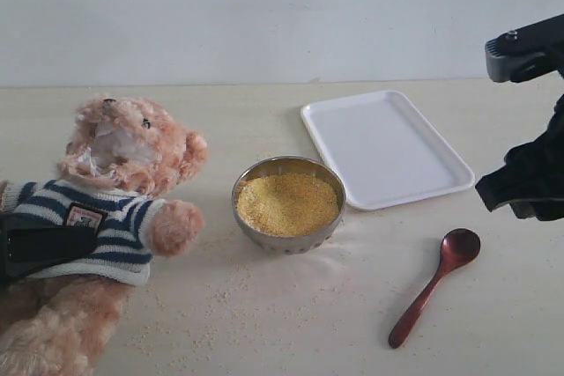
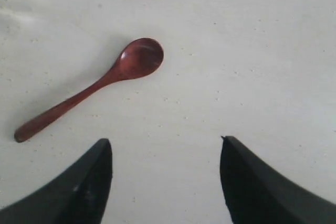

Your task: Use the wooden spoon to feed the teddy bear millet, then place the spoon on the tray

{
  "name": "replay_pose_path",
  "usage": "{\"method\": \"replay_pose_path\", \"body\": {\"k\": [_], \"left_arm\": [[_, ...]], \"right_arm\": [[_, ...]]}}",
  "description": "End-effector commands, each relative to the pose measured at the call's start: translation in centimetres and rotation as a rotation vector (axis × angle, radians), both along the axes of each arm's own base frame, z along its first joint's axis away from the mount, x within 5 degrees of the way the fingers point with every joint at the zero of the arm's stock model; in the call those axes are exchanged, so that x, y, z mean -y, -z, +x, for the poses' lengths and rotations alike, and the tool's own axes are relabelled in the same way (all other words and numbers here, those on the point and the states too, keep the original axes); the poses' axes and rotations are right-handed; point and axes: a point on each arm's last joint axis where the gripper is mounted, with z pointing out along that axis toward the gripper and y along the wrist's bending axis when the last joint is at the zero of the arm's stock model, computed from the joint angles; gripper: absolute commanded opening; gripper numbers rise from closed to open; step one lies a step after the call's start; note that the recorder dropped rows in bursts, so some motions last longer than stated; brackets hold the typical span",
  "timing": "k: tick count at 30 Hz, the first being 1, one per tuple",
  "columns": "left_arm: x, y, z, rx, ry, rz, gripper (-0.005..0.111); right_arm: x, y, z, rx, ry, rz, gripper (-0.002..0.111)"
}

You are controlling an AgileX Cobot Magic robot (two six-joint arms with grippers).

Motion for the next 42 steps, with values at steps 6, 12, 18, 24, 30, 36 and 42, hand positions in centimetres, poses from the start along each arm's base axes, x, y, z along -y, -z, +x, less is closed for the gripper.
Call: {"method": "replay_pose_path", "body": {"k": [6,12,18,24,30,36,42], "left_arm": [[0.0,-0.4,0.2,0.028,-0.001,-0.028,0.005],[0.0,-0.4,0.2,0.028,-0.001,-0.028,0.005],[0.0,-0.4,0.2,0.028,-0.001,-0.028,0.005],[0.0,-0.4,0.2,0.028,-0.001,-0.028,0.005],[0.0,-0.4,0.2,0.028,-0.001,-0.028,0.005],[0.0,-0.4,0.2,0.028,-0.001,-0.028,0.005],[0.0,-0.4,0.2,0.028,-0.001,-0.028,0.005]], "right_arm": [[-1.7,-0.1,-0.9,-0.094,-0.017,0.209,0.059],[-1.6,-0.1,-0.9,-0.097,-0.005,0.2,0.059],[-1.7,1.8,-2.1,-0.16,-0.044,0.126,0.059],[-1.8,4.2,-3.4,-0.165,0.013,0.077,0.059],[-2.1,3.9,-3.5,-0.02,0.276,0.062,0.059],[-4.8,3.9,-4.0,-0.002,0.282,0.27,0.059],[-5.3,5.8,-3.4,-0.058,0.391,0.219,0.059]]}}
